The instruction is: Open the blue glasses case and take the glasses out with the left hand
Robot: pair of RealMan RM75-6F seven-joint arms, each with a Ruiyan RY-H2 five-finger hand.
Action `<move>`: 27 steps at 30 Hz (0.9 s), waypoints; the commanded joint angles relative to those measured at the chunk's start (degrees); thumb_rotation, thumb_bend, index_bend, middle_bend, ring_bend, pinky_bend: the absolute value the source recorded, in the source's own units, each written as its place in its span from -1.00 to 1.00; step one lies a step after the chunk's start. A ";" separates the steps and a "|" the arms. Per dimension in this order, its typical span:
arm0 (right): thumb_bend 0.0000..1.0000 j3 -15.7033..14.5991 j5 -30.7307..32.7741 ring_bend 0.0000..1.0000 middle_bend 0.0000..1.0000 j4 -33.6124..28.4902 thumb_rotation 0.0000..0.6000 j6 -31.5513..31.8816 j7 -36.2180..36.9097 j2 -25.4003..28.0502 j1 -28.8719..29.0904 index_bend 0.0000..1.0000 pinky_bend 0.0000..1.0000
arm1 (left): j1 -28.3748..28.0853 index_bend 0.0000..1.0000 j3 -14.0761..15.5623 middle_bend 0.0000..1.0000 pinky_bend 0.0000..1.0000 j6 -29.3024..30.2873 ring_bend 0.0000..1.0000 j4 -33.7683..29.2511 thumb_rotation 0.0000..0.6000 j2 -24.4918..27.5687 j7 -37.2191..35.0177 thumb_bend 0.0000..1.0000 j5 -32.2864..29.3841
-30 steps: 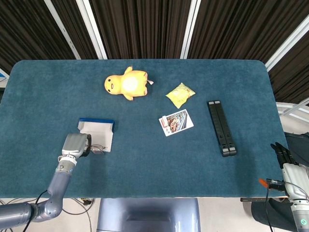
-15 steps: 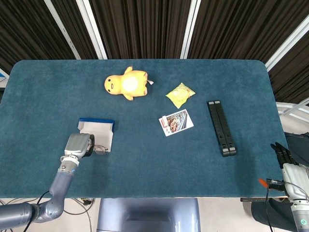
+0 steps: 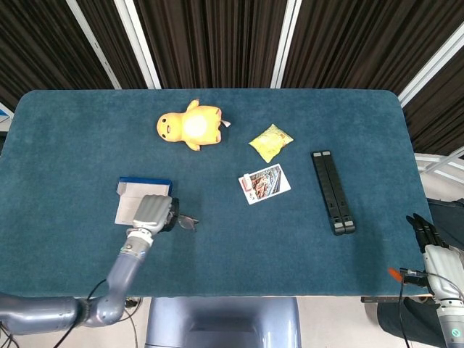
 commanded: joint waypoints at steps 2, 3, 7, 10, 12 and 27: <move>-0.69 0.02 0.09 -1.00 -1.00 -0.03 1.00 -0.04 0.14 0.07 -0.01 -1.00 -0.60 | -3.76 0.17 -2.05 1.00 0.95 -0.08 0.83 3.90 1.00 -5.34 2.90 -0.04 -2.75; -0.69 0.01 0.11 -1.00 -1.00 -0.03 1.00 -0.08 0.18 0.09 -0.01 -1.00 -0.60 | -4.24 0.16 -2.22 1.00 0.95 -0.04 0.83 4.49 1.00 -6.11 3.30 -0.06 -3.05; -0.69 0.03 0.12 -1.00 -1.00 -0.05 1.00 -0.07 0.39 0.18 -0.03 -1.00 -0.60 | -5.58 0.04 -2.84 1.00 0.95 0.49 0.83 6.41 1.00 -8.82 4.10 -0.22 -4.21; -0.69 0.00 0.05 -1.00 -1.00 -0.06 1.00 -0.02 0.41 0.21 -0.07 -1.00 -0.60 | -5.84 -0.10 -2.85 1.00 0.95 1.01 0.83 6.96 1.00 -9.57 4.30 -0.40 -4.48; -0.69 -0.03 0.00 -1.00 -1.00 -0.04 1.00 0.02 0.38 0.21 -0.09 -1.00 -0.60 | -5.75 -0.14 -2.69 0.99 0.95 1.48 0.83 6.75 1.00 -9.41 4.34 -0.47 -4.27; -0.69 -0.01 -0.61 -1.00 -1.00 0.62 1.00 0.83 -0.31 -0.10 -0.23 -1.00 -0.60 | 7.62 -0.45 5.53 -0.06 0.10 11.11 -0.20 -10.42 1.00 7.55 -9.09 -0.48 12.09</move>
